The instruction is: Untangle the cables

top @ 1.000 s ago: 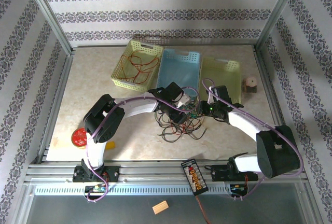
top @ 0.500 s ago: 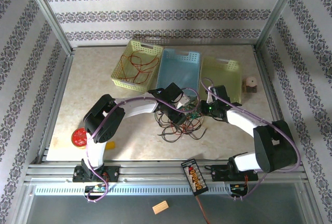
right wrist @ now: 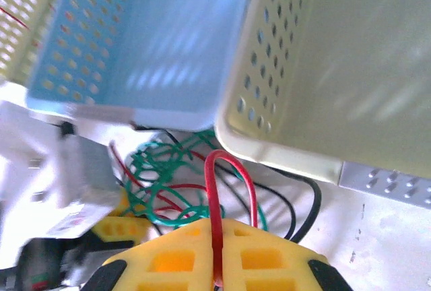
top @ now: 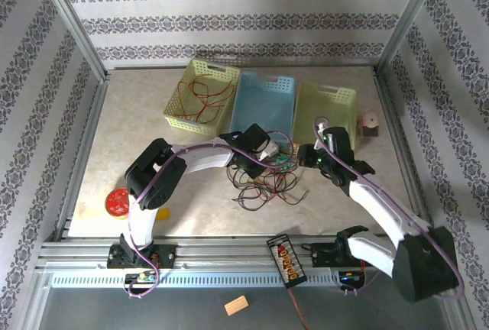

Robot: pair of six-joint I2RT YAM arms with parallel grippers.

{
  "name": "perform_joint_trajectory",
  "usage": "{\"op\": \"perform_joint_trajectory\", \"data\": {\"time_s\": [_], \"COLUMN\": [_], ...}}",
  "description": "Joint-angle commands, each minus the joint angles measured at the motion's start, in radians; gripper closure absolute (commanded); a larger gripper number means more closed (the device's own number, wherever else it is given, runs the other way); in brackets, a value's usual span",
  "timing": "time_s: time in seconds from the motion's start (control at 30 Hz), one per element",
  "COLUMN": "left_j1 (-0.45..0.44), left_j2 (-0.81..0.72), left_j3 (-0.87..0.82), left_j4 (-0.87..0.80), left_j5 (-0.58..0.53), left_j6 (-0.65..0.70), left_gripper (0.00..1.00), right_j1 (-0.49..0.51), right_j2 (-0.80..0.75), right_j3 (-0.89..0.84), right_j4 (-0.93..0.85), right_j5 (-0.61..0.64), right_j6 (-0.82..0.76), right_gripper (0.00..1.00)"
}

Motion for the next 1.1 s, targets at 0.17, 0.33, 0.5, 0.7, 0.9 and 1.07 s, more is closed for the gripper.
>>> {"op": "perform_joint_trajectory", "data": {"time_s": [0.17, 0.33, 0.5, 0.7, 0.9, 1.07], "left_j1": [-0.015, -0.015, -0.015, -0.013, -0.005, 0.013], "left_j2": [0.024, 0.008, -0.009, -0.063, -0.237, -0.421], "left_j3": [-0.035, -0.067, -0.097, -0.149, -0.294, -0.394], "left_j4": [-0.033, -0.026, -0.022, 0.009, 0.149, 0.279], "left_j5": [-0.045, -0.045, -0.039, -0.043, 0.012, 0.012], "left_j6": [0.008, 0.004, -0.005, -0.001, 0.016, 0.005], "left_gripper": [1.0, 1.0, 1.0, 0.93, 0.31, 0.15], "right_j1": [0.006, 0.007, 0.004, 0.002, 0.038, 0.072], "right_j2": [-0.146, -0.181, -0.213, -0.181, -0.094, -0.045], "right_j3": [0.113, 0.198, 0.29, 0.357, 0.34, 0.339], "right_j4": [-0.045, -0.045, -0.042, -0.04, -0.02, -0.008], "right_j5": [0.149, 0.227, 0.331, 0.209, -0.028, -0.079], "right_j6": [0.003, -0.021, -0.07, -0.096, -0.075, -0.078], "right_gripper": [0.91, 0.91, 0.91, 0.91, 0.91, 0.91]}}
